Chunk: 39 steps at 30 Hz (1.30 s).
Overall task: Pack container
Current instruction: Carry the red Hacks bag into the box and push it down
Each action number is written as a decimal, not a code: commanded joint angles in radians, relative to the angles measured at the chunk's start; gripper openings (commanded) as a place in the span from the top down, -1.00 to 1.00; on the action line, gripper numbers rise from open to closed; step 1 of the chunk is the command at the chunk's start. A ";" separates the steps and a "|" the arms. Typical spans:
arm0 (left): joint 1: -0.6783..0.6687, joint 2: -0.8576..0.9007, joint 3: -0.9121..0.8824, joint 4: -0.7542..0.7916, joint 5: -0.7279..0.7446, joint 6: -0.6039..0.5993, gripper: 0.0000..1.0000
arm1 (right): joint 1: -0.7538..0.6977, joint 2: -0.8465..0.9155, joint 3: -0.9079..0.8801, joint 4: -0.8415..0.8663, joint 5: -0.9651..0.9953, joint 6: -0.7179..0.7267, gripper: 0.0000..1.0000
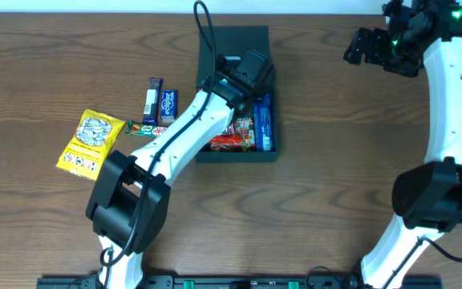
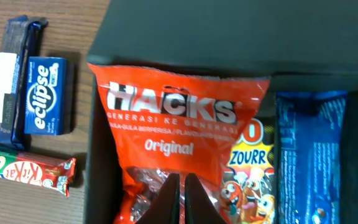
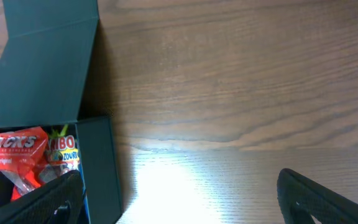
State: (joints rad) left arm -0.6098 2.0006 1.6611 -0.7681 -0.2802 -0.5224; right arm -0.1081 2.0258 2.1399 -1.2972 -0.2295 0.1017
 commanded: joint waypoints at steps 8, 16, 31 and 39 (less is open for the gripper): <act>0.008 0.153 0.002 0.038 0.024 0.011 0.89 | -0.002 -0.023 0.011 -0.002 -0.007 -0.010 -0.97; 0.010 0.163 0.004 0.036 0.045 0.011 0.88 | -0.002 -0.023 0.011 0.003 -0.006 -0.010 -0.98; 0.037 0.030 0.003 0.087 -0.122 0.003 0.88 | -0.002 -0.023 0.011 0.014 -0.007 -0.010 -0.98; 0.064 0.124 -0.002 0.069 -0.074 0.002 0.88 | -0.002 -0.023 0.011 0.014 -0.007 -0.010 -0.98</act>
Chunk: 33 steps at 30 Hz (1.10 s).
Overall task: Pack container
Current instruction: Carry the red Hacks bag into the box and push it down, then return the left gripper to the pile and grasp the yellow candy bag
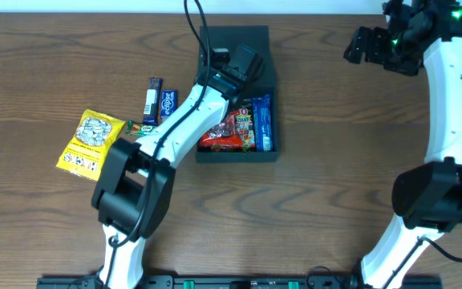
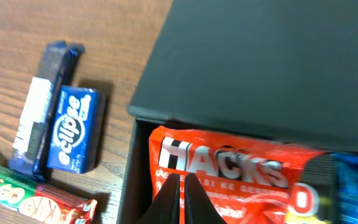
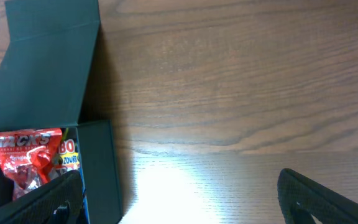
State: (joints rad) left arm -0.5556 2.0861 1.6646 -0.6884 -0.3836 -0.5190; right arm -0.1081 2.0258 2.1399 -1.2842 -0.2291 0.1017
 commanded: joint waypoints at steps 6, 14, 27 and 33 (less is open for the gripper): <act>0.021 0.085 -0.005 -0.018 0.097 -0.001 0.88 | -0.002 -0.023 0.011 0.005 -0.007 -0.010 -0.99; 0.028 0.092 -0.005 -0.021 0.097 0.002 0.89 | -0.002 -0.023 0.011 0.013 -0.007 -0.010 -0.99; 0.053 0.105 -0.002 -0.039 0.113 0.025 0.88 | -0.002 -0.023 0.011 0.012 -0.008 -0.010 -0.98; 0.053 -0.041 0.079 -0.075 -0.077 0.048 0.88 | -0.002 -0.023 0.011 0.013 -0.008 -0.009 -0.98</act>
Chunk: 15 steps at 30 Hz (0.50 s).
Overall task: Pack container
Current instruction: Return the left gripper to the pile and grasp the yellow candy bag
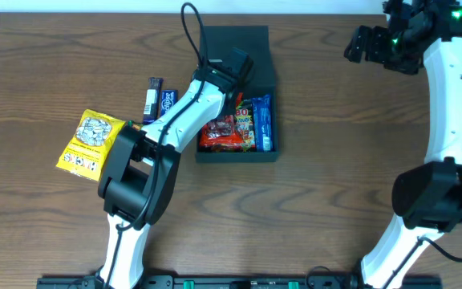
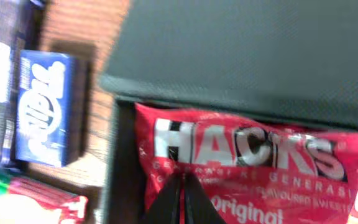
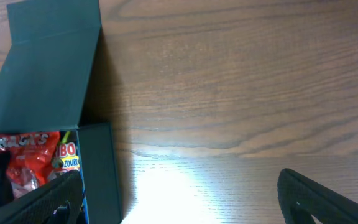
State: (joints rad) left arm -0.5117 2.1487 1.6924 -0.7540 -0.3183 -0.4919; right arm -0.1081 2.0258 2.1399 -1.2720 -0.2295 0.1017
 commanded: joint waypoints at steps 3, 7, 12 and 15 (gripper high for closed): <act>0.021 -0.224 0.055 -0.014 -0.248 0.021 0.88 | -0.002 -0.023 0.011 0.001 -0.007 -0.010 -0.97; 0.102 -0.359 0.053 -0.122 -0.277 0.021 0.88 | -0.002 -0.023 0.011 0.003 -0.007 -0.010 -0.98; 0.310 -0.407 0.048 -0.349 -0.217 0.005 0.88 | -0.002 -0.023 0.011 0.026 -0.007 -0.010 -0.99; 0.402 -0.407 0.012 -0.412 -0.158 0.018 0.88 | -0.002 -0.023 0.011 0.040 -0.007 -0.010 -0.98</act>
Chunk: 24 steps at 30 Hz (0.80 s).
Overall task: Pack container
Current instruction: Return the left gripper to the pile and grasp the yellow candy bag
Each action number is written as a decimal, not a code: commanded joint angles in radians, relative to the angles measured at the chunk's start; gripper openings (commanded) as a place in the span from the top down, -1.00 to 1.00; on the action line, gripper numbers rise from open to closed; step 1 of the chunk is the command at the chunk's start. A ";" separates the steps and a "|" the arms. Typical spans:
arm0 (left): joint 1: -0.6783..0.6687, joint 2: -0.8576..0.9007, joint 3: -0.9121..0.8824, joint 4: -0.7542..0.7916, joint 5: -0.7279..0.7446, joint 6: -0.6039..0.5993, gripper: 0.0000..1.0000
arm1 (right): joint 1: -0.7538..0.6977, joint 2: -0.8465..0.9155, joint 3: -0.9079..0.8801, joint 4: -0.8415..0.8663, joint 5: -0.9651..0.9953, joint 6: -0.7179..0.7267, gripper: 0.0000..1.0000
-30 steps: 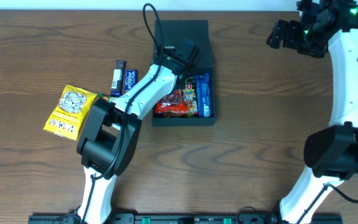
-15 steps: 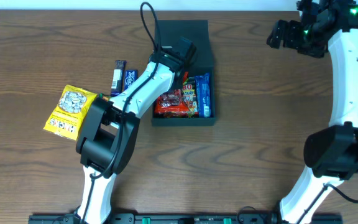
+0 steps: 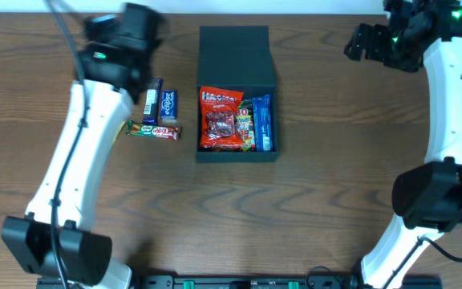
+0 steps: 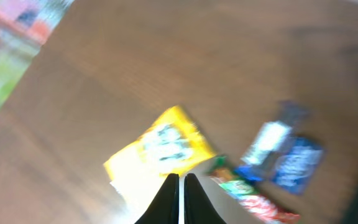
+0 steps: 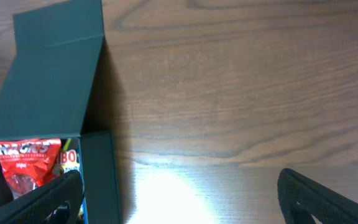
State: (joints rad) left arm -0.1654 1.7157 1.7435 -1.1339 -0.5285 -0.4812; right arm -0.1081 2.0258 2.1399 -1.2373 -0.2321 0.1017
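The black box (image 3: 235, 56) stands open at the table's middle, its lid folded back. Inside lie a red Hacks bag (image 3: 220, 119), a Haribo bag (image 3: 245, 120) and a blue bar (image 3: 263, 122). Left of the box lie a Kit Kat bar (image 3: 152, 129), a blue Eclipse pack (image 3: 168, 105) and a dark bar (image 3: 153, 100). My left gripper (image 4: 181, 180) is shut and holds nothing, high over these snacks. Its blurred view shows a yellow bag (image 4: 160, 146), which my arm hides in the overhead view. My right gripper (image 5: 185, 199) stands open at the far right.
The right arm (image 3: 447, 96) runs along the table's right side. The left arm (image 3: 79, 152) crosses the left side from the front edge. Bare wood (image 3: 335, 160) lies between the box and the right arm.
My left gripper was shut over the Hacks bag in the box. Now it is high over the loose snacks left of the box, still shut. The Hacks bag lies uncovered in the box.
My left gripper stayed shut and low over the red Hacks bag in the box at all three earlier moments, while the bag shifted from the box's front toward its left side. Now the gripper is away to the left. The right arm has not moved.
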 commanded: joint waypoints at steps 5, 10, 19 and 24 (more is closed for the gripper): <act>0.153 0.026 -0.219 0.013 0.067 0.041 0.88 | -0.002 -0.023 0.011 0.014 -0.004 -0.010 -0.98; 0.209 0.026 -0.454 0.211 0.175 0.165 0.35 | -0.002 -0.023 0.011 0.013 -0.005 -0.010 -0.99; 0.321 0.026 -0.617 0.452 0.336 0.439 -0.91 | -0.002 -0.023 0.011 0.011 -0.005 -0.010 -0.98; 0.406 0.031 -0.623 0.533 0.471 0.592 -0.90 | 0.000 -0.023 0.011 0.003 -0.005 -0.009 -0.98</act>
State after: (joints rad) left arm 0.2020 1.7359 1.1290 -0.6170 -0.1532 -0.0196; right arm -0.1081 2.0258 2.1399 -1.2297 -0.2321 0.1017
